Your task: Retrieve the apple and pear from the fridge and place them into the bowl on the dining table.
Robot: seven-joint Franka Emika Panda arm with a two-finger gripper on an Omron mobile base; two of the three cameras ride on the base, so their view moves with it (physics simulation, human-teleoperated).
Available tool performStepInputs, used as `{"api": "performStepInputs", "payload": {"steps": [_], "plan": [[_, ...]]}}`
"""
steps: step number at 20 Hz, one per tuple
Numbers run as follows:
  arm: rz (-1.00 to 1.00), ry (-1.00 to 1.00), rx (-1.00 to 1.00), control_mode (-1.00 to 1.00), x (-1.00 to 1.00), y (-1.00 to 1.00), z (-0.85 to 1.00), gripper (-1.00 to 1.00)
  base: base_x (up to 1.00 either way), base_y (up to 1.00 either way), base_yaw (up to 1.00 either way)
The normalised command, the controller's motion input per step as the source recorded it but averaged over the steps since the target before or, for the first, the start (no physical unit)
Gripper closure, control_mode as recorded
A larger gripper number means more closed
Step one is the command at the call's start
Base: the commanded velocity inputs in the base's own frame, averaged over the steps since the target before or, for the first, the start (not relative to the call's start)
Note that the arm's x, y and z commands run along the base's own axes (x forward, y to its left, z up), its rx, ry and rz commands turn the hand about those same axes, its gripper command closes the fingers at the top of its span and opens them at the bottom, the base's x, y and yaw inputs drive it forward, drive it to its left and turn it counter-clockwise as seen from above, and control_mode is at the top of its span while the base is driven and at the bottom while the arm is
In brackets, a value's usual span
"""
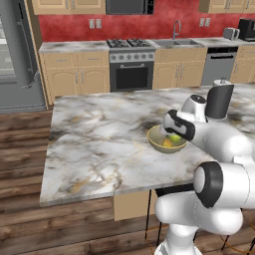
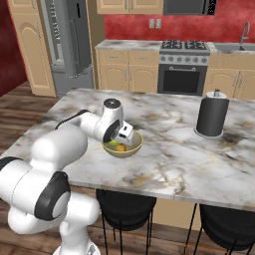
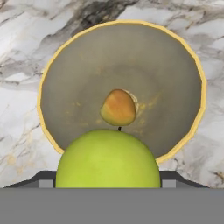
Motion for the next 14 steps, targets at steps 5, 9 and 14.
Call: {"api": "performStepInputs", "payload": {"steps": [5, 9, 14], "plan": [[-0.02, -0.01, 0.0, -1.0, 0.3, -0.08, -0.15, 1.0, 0.0, 0.0, 0.0], [-0.01, 0.0, 0.0, -1.0, 0.25, -0.12, -0.1, 1.0, 0.0, 0.0, 0.0], [-0.01, 0.0, 0.0, -1.0, 0.26, -0.06, -0.1, 1.0, 0.0, 0.0, 0.0]]}}
